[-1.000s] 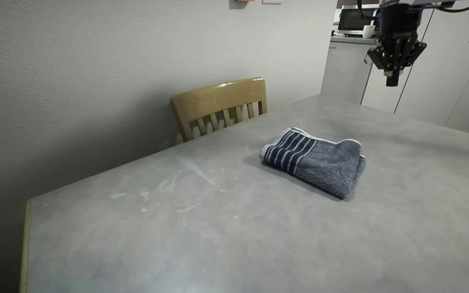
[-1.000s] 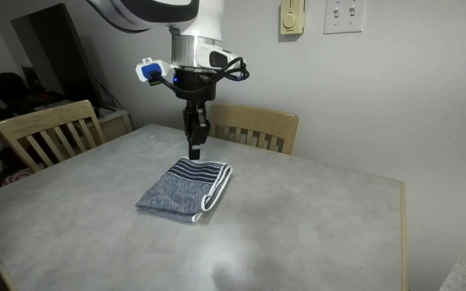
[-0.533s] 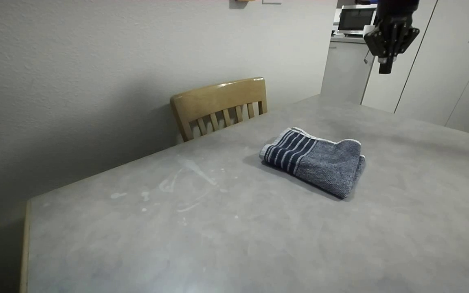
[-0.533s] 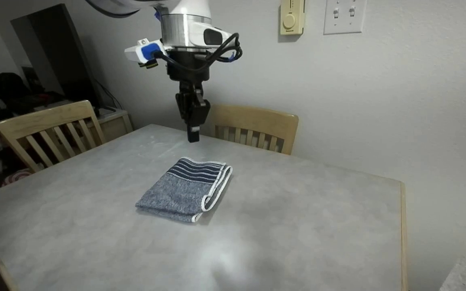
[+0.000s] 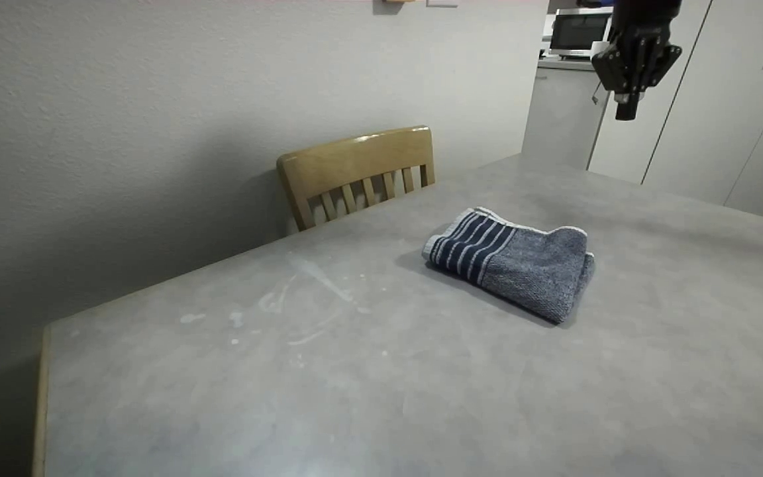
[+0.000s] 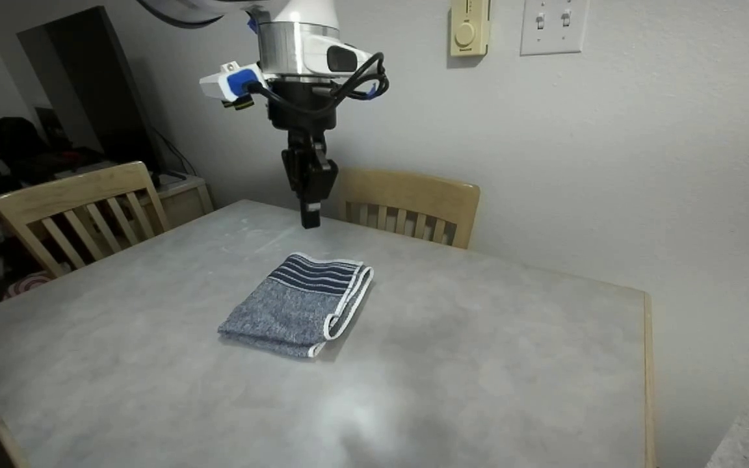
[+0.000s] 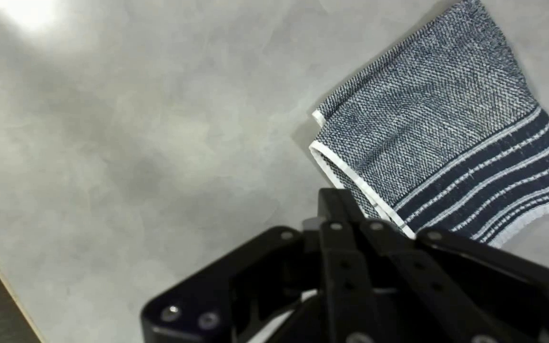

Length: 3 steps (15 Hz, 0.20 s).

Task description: Fold the towel

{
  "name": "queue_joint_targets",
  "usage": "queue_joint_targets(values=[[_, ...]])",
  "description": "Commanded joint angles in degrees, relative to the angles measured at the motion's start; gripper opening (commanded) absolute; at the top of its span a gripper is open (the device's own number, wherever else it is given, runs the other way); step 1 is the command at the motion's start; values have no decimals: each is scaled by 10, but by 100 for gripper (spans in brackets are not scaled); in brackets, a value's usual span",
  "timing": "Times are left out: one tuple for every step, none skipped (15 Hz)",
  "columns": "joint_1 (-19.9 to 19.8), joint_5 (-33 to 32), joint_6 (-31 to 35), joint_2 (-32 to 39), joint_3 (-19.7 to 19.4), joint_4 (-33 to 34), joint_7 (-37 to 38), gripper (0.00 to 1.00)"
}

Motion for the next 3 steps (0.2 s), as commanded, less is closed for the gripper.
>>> queue_joint_targets(values=[[-2,0,-2,0,1,2,0,1],[-2,0,-2,0,1,2,0,1],[-2,0,-2,0,1,2,0,1]])
